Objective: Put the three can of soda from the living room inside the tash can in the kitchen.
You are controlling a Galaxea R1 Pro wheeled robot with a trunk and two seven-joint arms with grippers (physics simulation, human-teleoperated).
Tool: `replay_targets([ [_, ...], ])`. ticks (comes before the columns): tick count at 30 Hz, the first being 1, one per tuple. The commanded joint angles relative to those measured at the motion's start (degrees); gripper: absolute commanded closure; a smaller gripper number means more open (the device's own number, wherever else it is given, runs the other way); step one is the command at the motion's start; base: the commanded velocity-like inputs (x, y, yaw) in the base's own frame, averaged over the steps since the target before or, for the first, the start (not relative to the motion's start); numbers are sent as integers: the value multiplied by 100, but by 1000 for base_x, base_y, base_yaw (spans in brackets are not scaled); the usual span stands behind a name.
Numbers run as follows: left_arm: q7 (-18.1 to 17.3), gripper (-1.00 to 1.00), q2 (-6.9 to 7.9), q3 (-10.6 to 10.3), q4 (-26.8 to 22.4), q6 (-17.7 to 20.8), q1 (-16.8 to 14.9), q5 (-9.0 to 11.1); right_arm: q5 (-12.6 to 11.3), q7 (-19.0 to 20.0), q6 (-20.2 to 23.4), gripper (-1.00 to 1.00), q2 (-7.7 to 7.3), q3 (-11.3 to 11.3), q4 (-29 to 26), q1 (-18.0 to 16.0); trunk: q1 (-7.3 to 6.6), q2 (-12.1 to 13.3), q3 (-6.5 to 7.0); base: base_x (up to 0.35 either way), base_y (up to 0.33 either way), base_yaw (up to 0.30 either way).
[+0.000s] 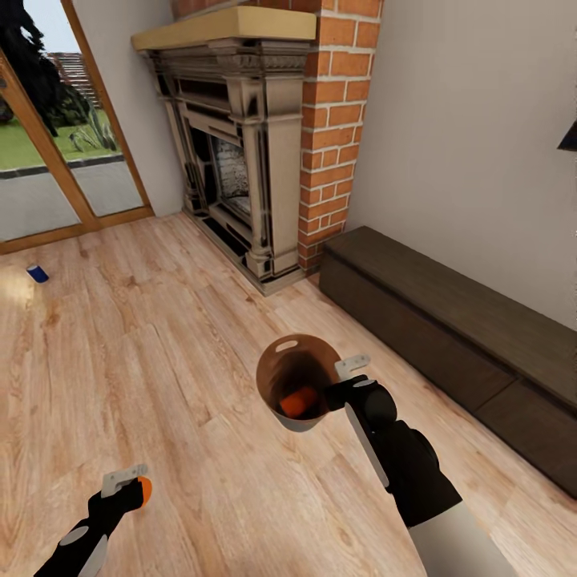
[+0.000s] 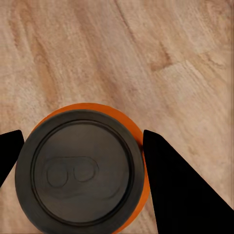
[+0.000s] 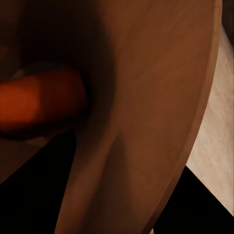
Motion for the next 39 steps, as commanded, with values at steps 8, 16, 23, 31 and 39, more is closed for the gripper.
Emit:
replay_targets([
  [8, -3, 100, 0, 1, -1, -1, 0, -13, -30, 10, -3, 100, 1, 2, 5, 1, -177, 322, 220, 0, 0, 0],
  [16, -3, 100, 0, 1, -1, -1, 0, -14, -30, 10, -3, 100, 1, 2, 12, 0, -353, 643, 439, 0, 0, 0],
  [23, -3, 100, 0, 1, -1, -1, 0, -14, -29, 10, -3, 100, 1, -1, 14, 1, -506, 924, 630, 0, 0, 0],
  [31, -3, 100, 0, 1, -1, -1, 0, -13, -29, 10, -3, 100, 1, 2, 14, 1, -682, 1245, 849, 0, 0, 0],
  [39, -3, 100, 0, 1, -1, -1, 2, -13, -28, 10, -3, 100, 1, 4, 14, 3, -858, 1566, 1067, 0, 0, 0],
])
